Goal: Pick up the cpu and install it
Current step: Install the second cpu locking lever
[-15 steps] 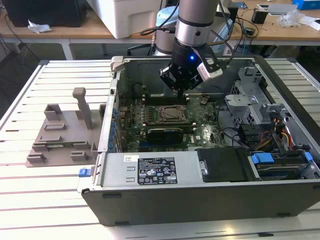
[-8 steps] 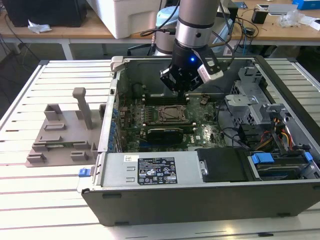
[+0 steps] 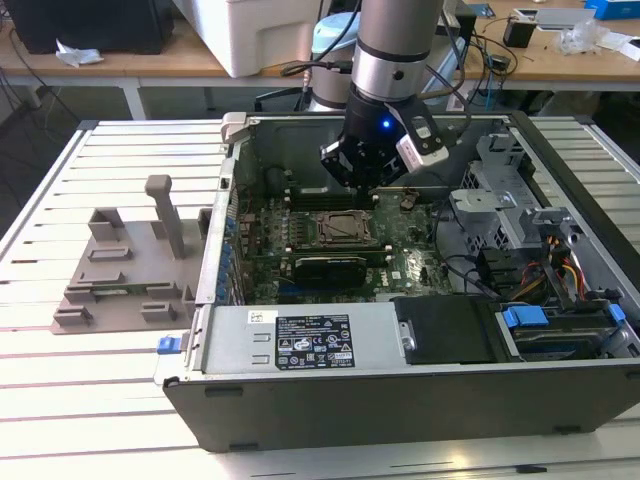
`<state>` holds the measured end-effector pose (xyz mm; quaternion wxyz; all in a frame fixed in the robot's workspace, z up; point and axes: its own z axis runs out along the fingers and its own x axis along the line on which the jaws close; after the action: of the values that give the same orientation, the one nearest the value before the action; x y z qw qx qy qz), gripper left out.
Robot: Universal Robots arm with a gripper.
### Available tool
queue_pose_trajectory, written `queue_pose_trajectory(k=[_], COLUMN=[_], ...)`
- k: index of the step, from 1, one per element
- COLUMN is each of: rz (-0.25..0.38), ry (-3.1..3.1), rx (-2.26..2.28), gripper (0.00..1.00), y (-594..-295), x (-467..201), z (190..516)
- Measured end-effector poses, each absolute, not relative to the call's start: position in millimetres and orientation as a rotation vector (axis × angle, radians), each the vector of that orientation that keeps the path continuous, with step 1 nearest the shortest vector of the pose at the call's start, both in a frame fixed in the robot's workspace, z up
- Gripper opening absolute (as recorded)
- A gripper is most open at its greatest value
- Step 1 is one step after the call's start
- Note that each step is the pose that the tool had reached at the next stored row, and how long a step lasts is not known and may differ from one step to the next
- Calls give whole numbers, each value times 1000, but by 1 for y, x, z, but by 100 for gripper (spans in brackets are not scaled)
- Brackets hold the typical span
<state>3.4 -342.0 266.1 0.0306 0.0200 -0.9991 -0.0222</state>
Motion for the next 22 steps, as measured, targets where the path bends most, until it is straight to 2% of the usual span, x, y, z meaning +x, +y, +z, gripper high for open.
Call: queue_pose_trajectory(k=[5,8,10,12,13,22], rz=[-71,-98,-149,-260,-297,-300], ry=[-3079,-3079,-3077,-3071,-3069,-3068], rx=[62,62,64,67,69,68], gripper=[11,11,11,11,11,11], y=[-349,-355,-359,-361,-361,-361], x=[3,3,3,3,3,3], z=[265,264,264,264,264,259])
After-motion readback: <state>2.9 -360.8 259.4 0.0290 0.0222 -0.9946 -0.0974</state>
